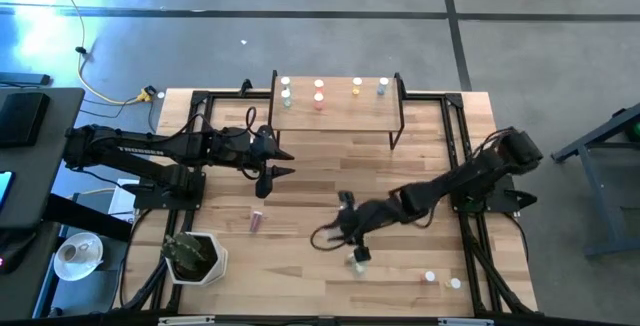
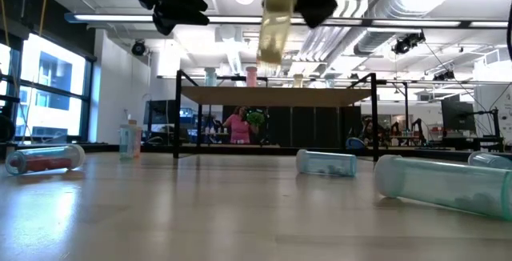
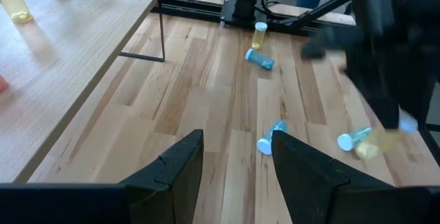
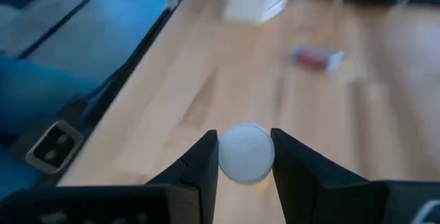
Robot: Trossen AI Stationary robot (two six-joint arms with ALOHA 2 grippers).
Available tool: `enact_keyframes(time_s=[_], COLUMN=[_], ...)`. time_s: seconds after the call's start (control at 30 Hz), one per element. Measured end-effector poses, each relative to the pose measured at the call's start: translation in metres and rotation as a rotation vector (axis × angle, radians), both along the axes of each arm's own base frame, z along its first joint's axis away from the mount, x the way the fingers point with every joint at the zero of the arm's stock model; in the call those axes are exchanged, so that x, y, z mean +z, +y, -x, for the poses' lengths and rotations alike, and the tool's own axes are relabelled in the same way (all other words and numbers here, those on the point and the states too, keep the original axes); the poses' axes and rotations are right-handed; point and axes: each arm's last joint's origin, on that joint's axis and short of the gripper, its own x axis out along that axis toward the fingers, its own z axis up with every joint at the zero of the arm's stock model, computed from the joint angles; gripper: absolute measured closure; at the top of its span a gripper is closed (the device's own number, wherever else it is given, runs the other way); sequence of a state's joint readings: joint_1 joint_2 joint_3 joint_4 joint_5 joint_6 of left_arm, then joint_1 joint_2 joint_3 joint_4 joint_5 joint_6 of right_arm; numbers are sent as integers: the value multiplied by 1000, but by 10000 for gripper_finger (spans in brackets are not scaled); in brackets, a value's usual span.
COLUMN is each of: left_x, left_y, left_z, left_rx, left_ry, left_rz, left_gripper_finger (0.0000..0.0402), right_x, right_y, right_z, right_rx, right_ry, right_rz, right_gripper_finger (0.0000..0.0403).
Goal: Pick and place medicine bottles onto shelf by color
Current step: Align the yellow pill bottle with the yellow bottle on the shelf
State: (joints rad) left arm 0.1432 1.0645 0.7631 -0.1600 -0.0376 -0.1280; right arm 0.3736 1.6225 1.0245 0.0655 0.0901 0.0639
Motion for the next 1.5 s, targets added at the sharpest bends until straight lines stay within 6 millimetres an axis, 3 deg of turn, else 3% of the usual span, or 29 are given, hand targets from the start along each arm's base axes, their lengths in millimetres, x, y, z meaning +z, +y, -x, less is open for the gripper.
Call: enact_keyframes(time_s=[0.47, 0.67, 1.0, 1.3, 1.5], left_x=[0, 0, 0, -1, -1], left_y=[0, 0, 0, 0, 0], left_z=[0, 0, 0, 1, 1], left_rx=[-11, -32, -36, -10, -9], left_ry=[5, 15, 17, 18, 18], left_rz=[-30, -80, -87, -34, -32], left_gripper_finger=[238, 238, 238, 238, 238], right_x=[102, 130, 148, 162, 153], right_y=[-98, -139, -192, -221, -239], right_z=[44, 61, 73, 88, 91], right_rx=[-431, -581, -799, -935, -923], right_ry=[-315, -443, -536, -372, -308], right_rz=[280, 336, 360, 261, 179], right_gripper_finger=[303, 303, 303, 303, 303])
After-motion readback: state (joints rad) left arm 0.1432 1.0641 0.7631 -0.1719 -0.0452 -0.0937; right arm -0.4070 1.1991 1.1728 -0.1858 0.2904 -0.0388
